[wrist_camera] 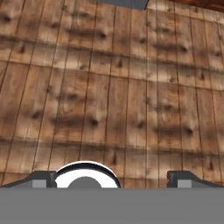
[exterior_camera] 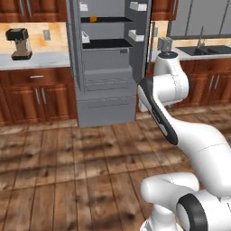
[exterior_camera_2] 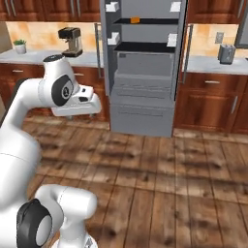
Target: Take the cheese, shrimp, and corn from the fridge and place them on the plate on the dining counter to create an appetizer plate.
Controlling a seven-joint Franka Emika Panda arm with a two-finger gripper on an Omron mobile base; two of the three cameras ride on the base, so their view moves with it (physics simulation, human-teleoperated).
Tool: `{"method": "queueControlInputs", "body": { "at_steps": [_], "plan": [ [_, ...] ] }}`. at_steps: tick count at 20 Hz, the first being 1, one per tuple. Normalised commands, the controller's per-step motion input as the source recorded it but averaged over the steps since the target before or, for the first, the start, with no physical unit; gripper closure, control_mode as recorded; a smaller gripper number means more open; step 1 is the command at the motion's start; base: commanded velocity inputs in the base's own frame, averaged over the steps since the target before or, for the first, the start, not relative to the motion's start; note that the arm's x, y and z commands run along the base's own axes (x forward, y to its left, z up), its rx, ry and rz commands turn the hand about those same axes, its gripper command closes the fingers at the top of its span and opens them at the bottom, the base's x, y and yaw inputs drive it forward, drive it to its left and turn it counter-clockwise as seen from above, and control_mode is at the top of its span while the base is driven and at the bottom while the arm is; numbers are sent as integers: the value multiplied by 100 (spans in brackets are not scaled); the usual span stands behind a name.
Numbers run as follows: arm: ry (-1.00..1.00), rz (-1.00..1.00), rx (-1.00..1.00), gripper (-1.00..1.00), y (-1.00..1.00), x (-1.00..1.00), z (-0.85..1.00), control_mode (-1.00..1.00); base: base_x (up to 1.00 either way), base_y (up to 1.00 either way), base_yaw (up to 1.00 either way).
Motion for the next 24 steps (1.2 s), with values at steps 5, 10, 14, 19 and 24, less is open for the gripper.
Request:
{"method": "queueControlInputs", "body": {
  "at_steps": [5,10,14,19,24],
  "plan": [
    [0,0,0,-100,0,0,0,100,100,-52,3],
    [0,0,0,-100,0,0,0,100,100,-36,2],
    [0,0,0,-100,0,0,0,100,100,-7,0],
    [0,0,0,-100,0,0,0,100,100,-1,0],
    [0,0,0,-100,0,0,0,100,100,0,0]
  ]
}}
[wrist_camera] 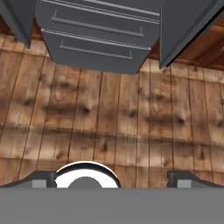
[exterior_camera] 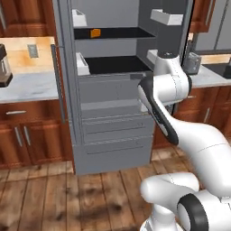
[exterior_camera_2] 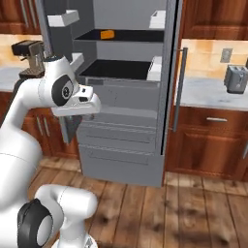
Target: Take the cheese, shrimp, and corn from the fridge and place them on the plate on the dining counter to create an appetizer plate.
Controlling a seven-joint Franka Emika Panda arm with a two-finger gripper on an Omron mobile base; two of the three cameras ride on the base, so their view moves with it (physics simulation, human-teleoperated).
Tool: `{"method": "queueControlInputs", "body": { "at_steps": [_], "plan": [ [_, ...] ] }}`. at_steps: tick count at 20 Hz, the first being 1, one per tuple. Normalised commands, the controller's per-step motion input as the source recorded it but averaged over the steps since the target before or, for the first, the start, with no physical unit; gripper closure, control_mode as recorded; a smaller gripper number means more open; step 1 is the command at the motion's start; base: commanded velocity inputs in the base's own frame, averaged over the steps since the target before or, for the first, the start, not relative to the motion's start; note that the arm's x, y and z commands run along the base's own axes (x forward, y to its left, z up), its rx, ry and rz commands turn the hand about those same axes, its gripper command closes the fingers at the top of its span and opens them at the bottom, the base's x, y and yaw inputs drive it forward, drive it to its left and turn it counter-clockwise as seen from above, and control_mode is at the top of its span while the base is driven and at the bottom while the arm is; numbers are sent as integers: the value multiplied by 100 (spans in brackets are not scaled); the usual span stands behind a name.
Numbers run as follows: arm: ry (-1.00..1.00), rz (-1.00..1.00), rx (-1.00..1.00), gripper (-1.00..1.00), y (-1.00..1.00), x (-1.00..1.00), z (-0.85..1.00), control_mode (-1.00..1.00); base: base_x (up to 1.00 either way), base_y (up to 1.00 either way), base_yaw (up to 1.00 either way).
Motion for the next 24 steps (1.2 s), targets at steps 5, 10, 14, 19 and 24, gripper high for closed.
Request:
{"method": "queueControlInputs", "body": {
  "at_steps": [5,10,14,19,24],
  "plan": [
    [0,0,0,-100,0,0,0,100,100,0,1],
    [0,0,0,-100,0,0,0,100,100,0,2],
    [0,0,0,-100,0,0,0,100,100,1,2],
    [0,0,0,-100,0,0,0,100,100,8,1],
    [0,0,0,-100,0,0,0,100,95,27,1]
  ]
}}
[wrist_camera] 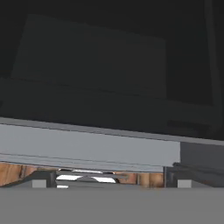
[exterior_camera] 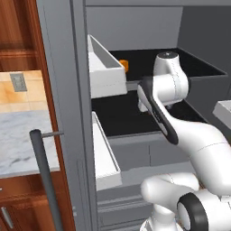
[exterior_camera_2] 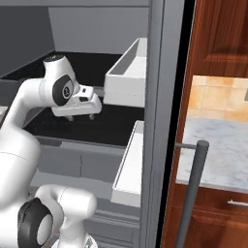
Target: Take the cheese, shrimp, and corn from the fridge and place them on the plate on the dining counter to create an appetizer plate.
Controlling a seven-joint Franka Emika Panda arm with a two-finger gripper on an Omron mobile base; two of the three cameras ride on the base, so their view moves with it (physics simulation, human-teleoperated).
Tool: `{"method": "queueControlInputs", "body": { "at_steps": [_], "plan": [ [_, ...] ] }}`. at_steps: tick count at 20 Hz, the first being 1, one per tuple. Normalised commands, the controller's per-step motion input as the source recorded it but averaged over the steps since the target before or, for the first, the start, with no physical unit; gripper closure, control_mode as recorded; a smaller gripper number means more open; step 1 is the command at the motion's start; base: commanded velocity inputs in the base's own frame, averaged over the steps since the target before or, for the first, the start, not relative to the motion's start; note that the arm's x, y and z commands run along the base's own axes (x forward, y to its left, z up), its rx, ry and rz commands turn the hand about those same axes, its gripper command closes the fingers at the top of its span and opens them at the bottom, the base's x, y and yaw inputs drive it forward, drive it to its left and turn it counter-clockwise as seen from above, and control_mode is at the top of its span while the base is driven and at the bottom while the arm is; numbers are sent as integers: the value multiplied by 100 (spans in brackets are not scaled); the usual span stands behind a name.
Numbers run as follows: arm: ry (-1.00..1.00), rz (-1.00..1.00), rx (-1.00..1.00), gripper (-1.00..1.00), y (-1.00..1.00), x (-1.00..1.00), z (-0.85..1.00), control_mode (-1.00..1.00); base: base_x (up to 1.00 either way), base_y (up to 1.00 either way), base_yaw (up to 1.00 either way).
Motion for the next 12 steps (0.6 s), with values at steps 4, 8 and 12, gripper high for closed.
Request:
{"method": "queueControlInputs", "body": {
  "at_steps": [4,8,12],
  "plan": [
    [-22,1,0,-100,46,-23,32,-100,0,0,0],
    [-39,0,0,-100,43,-50,62,-100,0,0,0],
    [-33,0,2,-100,23,-4,56,-100,0,0,0]
  ]
}}
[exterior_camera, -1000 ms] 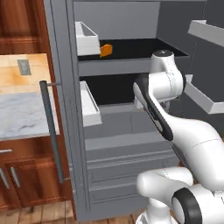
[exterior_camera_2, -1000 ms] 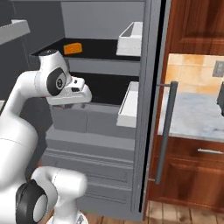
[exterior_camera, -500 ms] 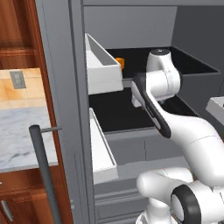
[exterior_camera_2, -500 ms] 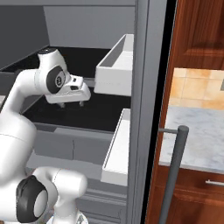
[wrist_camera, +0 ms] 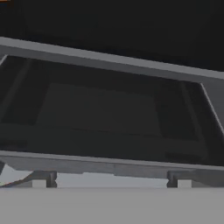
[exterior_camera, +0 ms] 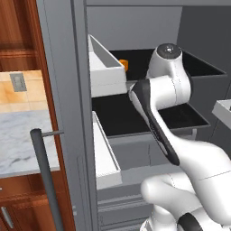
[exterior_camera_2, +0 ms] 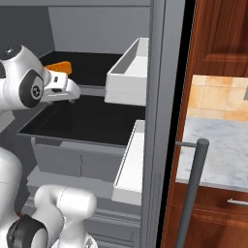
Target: Take the cheese, shrimp, and corn from the fridge and place them on the plate on the dining counter to create an appetizer plate.
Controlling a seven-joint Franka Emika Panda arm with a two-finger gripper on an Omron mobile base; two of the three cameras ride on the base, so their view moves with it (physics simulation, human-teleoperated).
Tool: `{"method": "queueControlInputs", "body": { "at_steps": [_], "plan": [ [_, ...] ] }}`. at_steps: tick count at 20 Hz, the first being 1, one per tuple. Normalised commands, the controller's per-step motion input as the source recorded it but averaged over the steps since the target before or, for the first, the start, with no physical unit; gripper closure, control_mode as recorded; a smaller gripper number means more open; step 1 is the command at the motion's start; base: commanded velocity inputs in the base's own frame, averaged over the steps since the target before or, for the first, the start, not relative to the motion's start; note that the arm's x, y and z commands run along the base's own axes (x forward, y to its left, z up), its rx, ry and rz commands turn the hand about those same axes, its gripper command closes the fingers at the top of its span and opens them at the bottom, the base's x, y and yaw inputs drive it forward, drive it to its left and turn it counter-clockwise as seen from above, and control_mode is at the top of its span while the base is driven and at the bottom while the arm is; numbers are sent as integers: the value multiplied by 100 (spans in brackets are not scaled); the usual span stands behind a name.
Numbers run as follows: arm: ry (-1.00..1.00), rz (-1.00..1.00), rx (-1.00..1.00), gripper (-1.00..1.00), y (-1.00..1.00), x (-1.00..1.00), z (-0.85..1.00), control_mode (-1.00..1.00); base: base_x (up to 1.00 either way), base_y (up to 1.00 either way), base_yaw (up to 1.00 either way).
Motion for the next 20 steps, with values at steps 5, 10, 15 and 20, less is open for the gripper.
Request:
{"method": "queueControlInputs", "body": {
  "at_steps": [5,10,15,20],
  "plan": [
    [-27,0,7,-100,2,12,39,-100,0,0,0],
    [-15,0,10,-100,24,34,44,-100,0,0,0],
    [2,0,13,-100,54,64,51,-100,0,0,0],
    [3,0,8,-100,47,66,43,-100,0,0,0]
  ]
}}
